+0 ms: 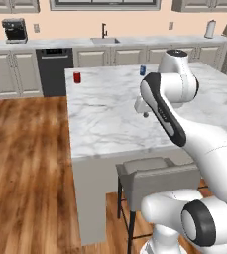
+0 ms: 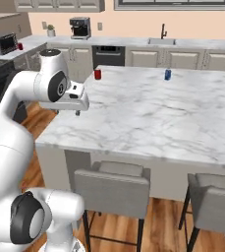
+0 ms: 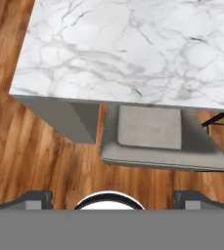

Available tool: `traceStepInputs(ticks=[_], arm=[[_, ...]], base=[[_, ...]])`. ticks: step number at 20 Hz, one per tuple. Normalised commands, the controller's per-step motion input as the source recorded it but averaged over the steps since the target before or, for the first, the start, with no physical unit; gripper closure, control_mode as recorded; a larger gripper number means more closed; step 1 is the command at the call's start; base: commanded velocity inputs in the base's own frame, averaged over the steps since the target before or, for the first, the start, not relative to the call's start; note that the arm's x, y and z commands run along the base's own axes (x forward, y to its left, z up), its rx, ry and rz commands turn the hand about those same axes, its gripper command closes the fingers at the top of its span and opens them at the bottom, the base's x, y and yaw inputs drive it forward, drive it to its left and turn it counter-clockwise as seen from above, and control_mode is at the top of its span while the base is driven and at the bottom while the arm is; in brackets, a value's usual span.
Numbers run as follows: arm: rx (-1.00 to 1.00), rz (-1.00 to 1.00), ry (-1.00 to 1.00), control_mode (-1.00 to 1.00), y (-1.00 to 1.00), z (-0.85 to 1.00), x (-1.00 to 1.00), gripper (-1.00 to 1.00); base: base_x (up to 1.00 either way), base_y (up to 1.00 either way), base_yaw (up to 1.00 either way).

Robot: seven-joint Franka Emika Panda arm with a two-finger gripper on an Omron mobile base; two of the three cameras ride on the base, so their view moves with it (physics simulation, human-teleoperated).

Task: Four empty soda cans are scattered around the kitchen. Gather all the cans and cluster them next to the stove for recycling.

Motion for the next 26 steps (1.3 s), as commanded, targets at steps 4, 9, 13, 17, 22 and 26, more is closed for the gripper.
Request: traceStepInputs(ticks=[4, 9, 13, 17, 22, 26], arm=[[0.00, 0.00, 0.00, 1.00, 0.00, 0.00, 0.00, -1.00], [0.00, 0.00, 0.00, 1.00, 0.00, 0.00, 0.00, -1.00], [0.00, 0.00, 0.00, 1.00, 0.00, 0.00, 0.00, -1.00], [0.00, 0.00, 0.00, 1.00, 0.00, 0.00, 0.00, -1.00], [0.00, 0.00, 0.00, 1.00, 0.00, 0.00, 0.00, -1.00], [0.00, 0.00, 0.00, 1.00, 0.00, 0.00, 0.00, -1.00]], base=[[-0.40, 0.95, 0.00], [-0.41, 0.94, 0.00], [-0.38, 0.95, 0.00], [-0.35, 0.87, 0.00], [-0.09, 0.68, -0.02], [0.53, 0.48, -0.18]])
